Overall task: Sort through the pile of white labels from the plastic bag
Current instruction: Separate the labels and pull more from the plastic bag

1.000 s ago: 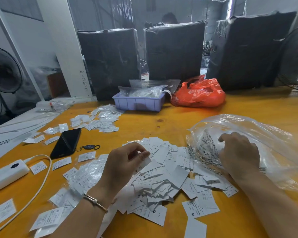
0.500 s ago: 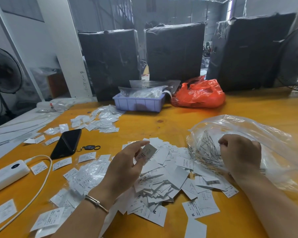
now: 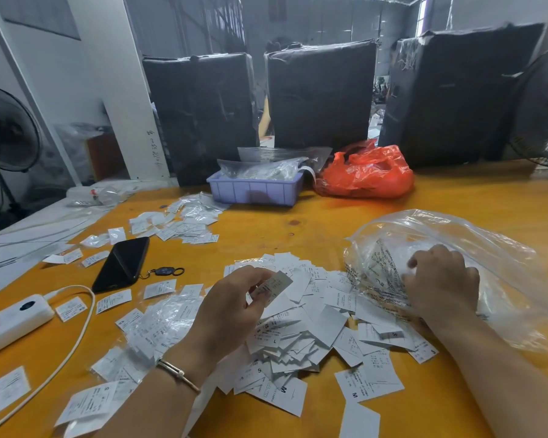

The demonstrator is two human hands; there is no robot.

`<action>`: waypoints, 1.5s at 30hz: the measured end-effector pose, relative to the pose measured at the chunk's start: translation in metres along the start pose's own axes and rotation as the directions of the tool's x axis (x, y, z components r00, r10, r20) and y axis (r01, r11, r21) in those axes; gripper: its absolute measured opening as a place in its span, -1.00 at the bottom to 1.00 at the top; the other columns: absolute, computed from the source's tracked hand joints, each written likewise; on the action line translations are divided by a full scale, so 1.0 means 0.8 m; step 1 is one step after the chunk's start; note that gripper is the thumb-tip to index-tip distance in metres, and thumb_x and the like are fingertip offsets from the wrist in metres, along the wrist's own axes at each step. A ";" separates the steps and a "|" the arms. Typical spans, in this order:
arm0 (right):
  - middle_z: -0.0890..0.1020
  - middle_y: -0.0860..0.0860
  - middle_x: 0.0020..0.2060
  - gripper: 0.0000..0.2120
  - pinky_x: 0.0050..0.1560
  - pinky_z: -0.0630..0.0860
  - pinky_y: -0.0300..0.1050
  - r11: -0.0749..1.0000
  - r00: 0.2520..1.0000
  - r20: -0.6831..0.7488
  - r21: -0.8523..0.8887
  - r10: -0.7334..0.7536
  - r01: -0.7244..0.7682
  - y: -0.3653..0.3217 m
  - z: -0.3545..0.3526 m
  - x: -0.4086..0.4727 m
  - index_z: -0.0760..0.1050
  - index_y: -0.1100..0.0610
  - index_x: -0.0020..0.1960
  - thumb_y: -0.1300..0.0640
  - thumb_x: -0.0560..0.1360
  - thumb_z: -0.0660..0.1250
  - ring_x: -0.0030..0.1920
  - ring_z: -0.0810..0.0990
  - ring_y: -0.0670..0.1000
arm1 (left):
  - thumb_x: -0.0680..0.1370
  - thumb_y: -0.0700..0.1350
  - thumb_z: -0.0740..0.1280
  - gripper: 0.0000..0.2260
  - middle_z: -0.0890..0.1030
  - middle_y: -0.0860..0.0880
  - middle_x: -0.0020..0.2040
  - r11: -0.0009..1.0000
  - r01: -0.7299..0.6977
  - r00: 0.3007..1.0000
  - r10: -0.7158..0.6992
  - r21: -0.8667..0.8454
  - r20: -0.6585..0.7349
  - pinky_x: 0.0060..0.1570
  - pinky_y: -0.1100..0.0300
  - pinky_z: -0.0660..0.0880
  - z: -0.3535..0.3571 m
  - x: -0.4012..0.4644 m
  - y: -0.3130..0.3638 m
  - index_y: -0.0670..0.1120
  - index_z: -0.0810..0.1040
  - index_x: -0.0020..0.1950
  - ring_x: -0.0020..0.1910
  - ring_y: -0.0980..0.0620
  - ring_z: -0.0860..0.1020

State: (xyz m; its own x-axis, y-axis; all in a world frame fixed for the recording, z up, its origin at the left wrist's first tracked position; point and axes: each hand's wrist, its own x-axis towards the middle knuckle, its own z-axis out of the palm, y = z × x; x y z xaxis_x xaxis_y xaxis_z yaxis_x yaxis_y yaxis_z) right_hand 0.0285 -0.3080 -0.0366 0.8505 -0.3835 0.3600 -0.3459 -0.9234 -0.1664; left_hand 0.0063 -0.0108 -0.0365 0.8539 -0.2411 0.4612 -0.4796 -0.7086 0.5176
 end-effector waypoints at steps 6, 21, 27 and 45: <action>0.56 -0.01 -0.06 -0.85 -0.04 0.26 -0.06 0.999 0.999 0.000 -0.025 -0.035 0.035 -0.002 0.002 0.003 0.61 0.04 -0.03 0.13 0.54 0.26 0.03 0.48 0.08 | 0.55 -0.25 0.37 -0.75 0.62 0.09 -0.04 1.000 -0.017 1.000 0.017 0.002 0.002 -0.33 0.39 0.41 0.000 0.000 0.001 -0.03 0.62 0.19 -0.10 0.15 0.54; 0.69 -0.01 -0.23 -0.84 -0.26 0.50 -0.16 0.544 0.971 -0.229 0.825 0.074 0.153 -0.017 -0.022 -0.015 0.67 0.20 0.01 0.18 0.54 0.33 -0.26 0.62 -0.02 | 0.55 -0.23 0.40 -0.88 0.65 0.05 -0.13 0.997 0.004 1.000 -0.006 -0.083 -0.028 -0.34 0.37 0.40 0.001 0.001 0.004 -0.04 0.67 0.00 -0.17 0.07 0.55; 0.66 0.12 -0.27 -0.83 -0.47 0.40 -0.28 -0.230 0.867 0.305 0.880 -0.394 -0.415 -0.051 -0.047 -0.049 0.68 0.15 -0.10 0.13 0.41 0.35 -0.46 0.49 -0.07 | 0.49 0.02 0.45 -0.86 0.71 -0.01 -0.04 0.766 0.256 0.966 -0.174 -0.590 0.193 -0.03 0.08 0.53 -0.012 0.003 0.017 -0.01 0.70 -0.04 -0.01 0.01 0.64; 0.65 0.10 -0.19 -0.60 -0.15 0.55 -0.15 -0.126 0.725 0.328 0.860 -0.605 -0.494 -0.080 -0.042 -0.080 0.60 0.20 0.12 0.27 0.27 0.48 -0.17 0.62 0.05 | 0.45 -0.10 0.45 -0.78 0.70 -0.13 0.01 0.630 0.379 0.905 -0.100 -0.678 0.414 0.06 0.13 0.59 -0.006 0.001 0.027 -0.19 0.69 0.02 0.04 -0.07 0.65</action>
State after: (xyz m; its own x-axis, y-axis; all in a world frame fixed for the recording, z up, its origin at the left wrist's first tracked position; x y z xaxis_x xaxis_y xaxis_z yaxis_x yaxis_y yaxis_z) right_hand -0.0172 -0.2252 -0.0184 0.9562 0.2863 0.0611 -0.0356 0.3209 -0.9464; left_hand -0.0045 -0.0231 -0.0219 0.9041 -0.4220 0.0675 -0.1150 -0.0883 0.9894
